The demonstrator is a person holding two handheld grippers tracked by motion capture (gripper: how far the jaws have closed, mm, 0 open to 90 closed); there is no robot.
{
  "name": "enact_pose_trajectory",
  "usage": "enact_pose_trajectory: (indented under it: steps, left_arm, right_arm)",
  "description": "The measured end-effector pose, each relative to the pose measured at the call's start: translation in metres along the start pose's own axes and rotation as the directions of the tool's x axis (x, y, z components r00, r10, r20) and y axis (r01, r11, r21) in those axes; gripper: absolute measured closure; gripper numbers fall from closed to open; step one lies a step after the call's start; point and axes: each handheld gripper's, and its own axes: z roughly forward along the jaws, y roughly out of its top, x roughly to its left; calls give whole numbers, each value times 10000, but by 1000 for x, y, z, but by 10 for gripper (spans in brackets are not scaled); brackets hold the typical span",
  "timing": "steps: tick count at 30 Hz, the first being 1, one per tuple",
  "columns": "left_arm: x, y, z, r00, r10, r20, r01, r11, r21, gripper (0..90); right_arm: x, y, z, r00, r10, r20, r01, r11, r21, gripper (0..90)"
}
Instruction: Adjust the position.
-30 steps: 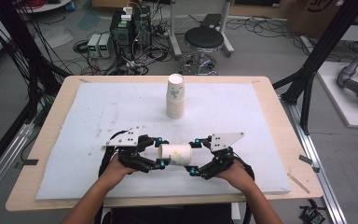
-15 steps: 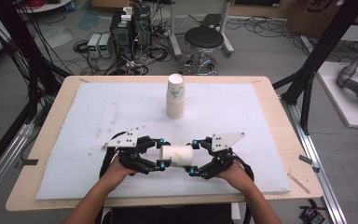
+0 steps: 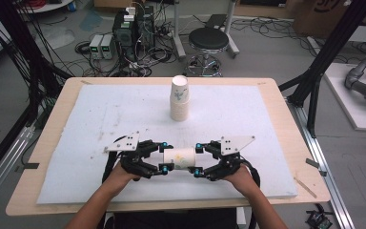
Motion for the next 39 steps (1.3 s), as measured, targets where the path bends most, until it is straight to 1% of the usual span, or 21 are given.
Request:
enact_pose_trajectory:
  steps: [2, 3, 6, 9, 13, 14, 17, 18, 19, 20, 21, 23, 25, 26, 28, 29, 31, 32, 35, 37, 39]
  left_arm:
    - [0, 0, 0, 10000, -7, -85, 9, 9998, 192, 372]
    - [-1, 1, 1, 9995, 110, -309, -96, 9989, 449, 363]
    - [-1, 6, 3, 9948, -42, -1020, 184, 9902, 1381, 151]
    - [-1, 10, 2, 9917, 19, -1286, 239, 9797, 1990, 141]
    - [0, 16, 0, 9909, 367, -1291, -15, 9647, 2634, 141]
    - [0, 18, 0, 9905, 526, -1271, -136, 9571, 2896, 141]
    - [1, 23, 0, 9872, 793, -1385, -252, 9343, 3555, 145]
    - [1, 23, 1, 9870, 789, -1399, -230, 9314, 3632, 145]
    - [1, 24, 1, 9867, 858, -1379, -269, 9236, 3823, 145]
    - [1, 25, 2, 9862, 885, -1399, -273, 9205, 3898, 145]
    - [1, 26, 2, 9859, 928, -1392, -290, 9143, 4040, 145]
    - [1, 27, 4, 9830, 1148, -1430, -408, 8973, 4394, 147]
    - [1, 28, 6, 9826, 1207, -1414, -419, 8849, 4638, 147]
    - [2, 29, 6, 9819, 1308, -1368, -495, 8749, 4818, 149]
    - [2, 29, 9, 9815, 1359, -1350, -500, 8621, 5043, 153]
    - [2, 29, 10, 9808, 1443, -1311, -559, 8522, 5203, 153]
    - [1, 29, 12, 9810, 1482, -1255, -585, 8417, 5367, 155]
    - [1, 30, 13, 9805, 1558, -1195, -646, 8308, 5527, 156]
    - [1, 29, 17, 9804, 1624, -1114, -686, 8116, 5801, 161]
    - [1, 29, 21, 9795, 1726, -1041, -755, 7930, 6045, 166]
    - [1, 28, 24, 9788, 1795, -984, -812, 7817, 6183, 168]
  right_arm:
    - [-1, 0, 0, 10000, 31, -8, -31, 10000, 65, 369]
    - [-1, 0, 0, 9999, 101, -40, -101, 9998, 147, 370]
    - [-3, 1, -1, 9996, 286, -54, -283, 9979, 585, 375]
    - [-4, 2, -1, 9992, 385, 51, -388, 9938, 1042, 376]
    - [-6, 6, 2, 9991, 340, 241, -375, 9857, 1641, 375]
    - [-7, 7, 2, 9991, 336, 243, -374, 9829, 1800, 375]
    - [-9, 12, 6, 9989, 320, 338, -396, 9657, 2565, 375]
    - [-9, 14, 7, 9991, 271, 319, -349, 9603, 2766, 375]
    - [-10, 16, 8, 9992, 246, 316, -326, 9579, 2853, 375]
    - [-10, 17, 9, 9992, 219, 340, -312, 9532, 3009, 375]
    - [-11, 19, 10, 9993, 175, 339, -274, 9474, 3189, 375]
    - [-12, 22, 12, 9992, 141, 385, -268, 9355, 3523, 375]
    - [-12, 24, 15, 9993, 83, 363, -212, 9273, 3737, 375]
    - [-12, 25, 16, 9994, 45, 353, -177, 9232, 3840, 375]
    - [-13, 27, 18, 9996, 78, 289, -189, 9136, 4061, 376]
    - [-13, 28, 19, 9996, 13, 287, -133, 9070, 4209, 375]
    - [-13, 30, 22, 9997, -8, 229, -94, 8961, 4438, 375]
    - [-13, 30, 23, 9998, -28, 211, -71, 8918, 4524, 375]
    - [-13, 34, 27, 9999, -81, 141, 4, 8780, 4786, 375]
    - [-14, 35, 29, 9998, -134, 163, 36, 8683, 4960, 375]
    - [-14, 36, 31, 9998, -165, 87, 97, 8585, 5127, 375]
